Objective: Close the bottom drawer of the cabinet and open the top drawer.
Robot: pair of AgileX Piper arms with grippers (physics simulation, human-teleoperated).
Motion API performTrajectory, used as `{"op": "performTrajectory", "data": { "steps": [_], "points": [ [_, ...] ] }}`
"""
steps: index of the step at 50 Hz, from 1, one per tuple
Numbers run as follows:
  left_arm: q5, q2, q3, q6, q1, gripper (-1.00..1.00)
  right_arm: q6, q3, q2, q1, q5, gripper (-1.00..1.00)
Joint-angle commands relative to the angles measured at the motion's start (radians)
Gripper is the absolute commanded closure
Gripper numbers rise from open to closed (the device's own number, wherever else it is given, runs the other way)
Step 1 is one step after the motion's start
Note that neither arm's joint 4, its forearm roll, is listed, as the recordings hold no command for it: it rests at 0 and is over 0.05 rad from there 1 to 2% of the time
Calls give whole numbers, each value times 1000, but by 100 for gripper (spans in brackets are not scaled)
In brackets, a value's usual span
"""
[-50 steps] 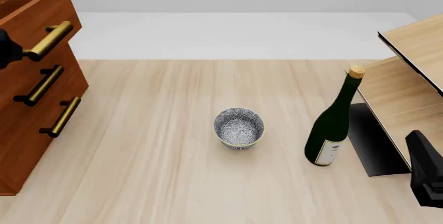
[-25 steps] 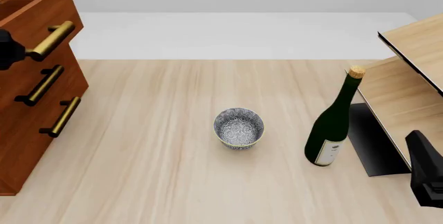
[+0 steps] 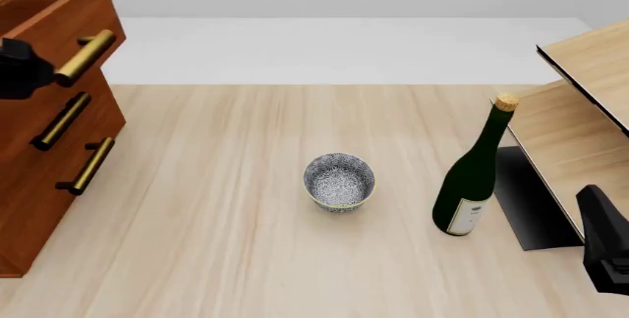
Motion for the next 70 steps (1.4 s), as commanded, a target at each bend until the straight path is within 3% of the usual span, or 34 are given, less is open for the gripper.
{"op": "performTrajectory", "data": {
  "steps": [1,70],
  "points": [
    [13,43,38,-13,-48,-100,1,0,0,-1,0,-100],
    [6,80,-1,-125,-275,-100,-1,0,1,-4,0,-100]
  ]
}}
